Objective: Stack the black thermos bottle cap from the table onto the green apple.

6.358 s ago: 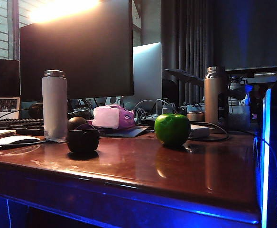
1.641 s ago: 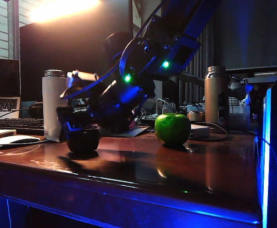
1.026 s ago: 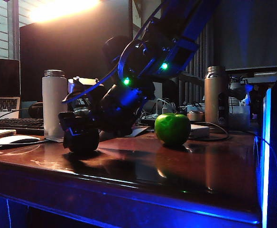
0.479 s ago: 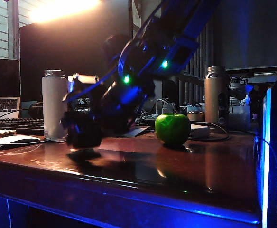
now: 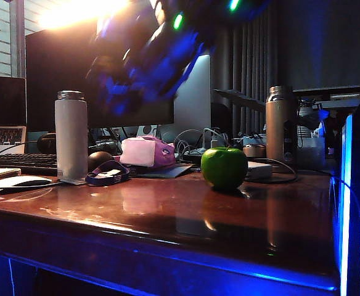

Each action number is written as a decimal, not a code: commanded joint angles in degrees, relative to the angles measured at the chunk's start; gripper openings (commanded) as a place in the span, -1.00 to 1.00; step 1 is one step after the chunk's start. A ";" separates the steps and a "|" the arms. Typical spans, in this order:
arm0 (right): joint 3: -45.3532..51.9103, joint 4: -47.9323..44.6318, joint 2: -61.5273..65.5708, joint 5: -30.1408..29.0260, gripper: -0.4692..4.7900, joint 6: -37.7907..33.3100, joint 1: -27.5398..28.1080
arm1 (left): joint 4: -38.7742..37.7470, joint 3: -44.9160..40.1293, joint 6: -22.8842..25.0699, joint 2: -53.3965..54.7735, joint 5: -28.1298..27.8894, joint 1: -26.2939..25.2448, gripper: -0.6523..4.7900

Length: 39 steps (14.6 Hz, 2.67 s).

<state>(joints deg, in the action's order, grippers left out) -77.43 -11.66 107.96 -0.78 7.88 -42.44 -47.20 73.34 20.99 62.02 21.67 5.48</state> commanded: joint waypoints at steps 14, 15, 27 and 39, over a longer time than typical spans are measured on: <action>0.87 10.16 -8.96 -4.04 0.25 5.75 15.76 | 0.55 0.17 0.02 -0.09 0.20 0.00 -0.78; 0.87 10.16 -8.98 -4.07 0.25 5.90 16.09 | 0.59 0.17 0.02 -0.09 0.17 0.00 -0.78; 12.22 -0.83 -11.58 -23.74 0.25 5.01 26.64 | 0.57 0.17 0.02 -0.09 0.17 0.00 -0.78; 12.94 -4.07 -6.05 -29.40 0.25 4.20 27.26 | 0.57 0.17 0.02 -0.09 0.17 0.00 -0.78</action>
<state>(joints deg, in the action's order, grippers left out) -64.45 -14.35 102.26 -29.71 12.27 -15.16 -47.24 73.34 20.99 62.02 21.67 5.48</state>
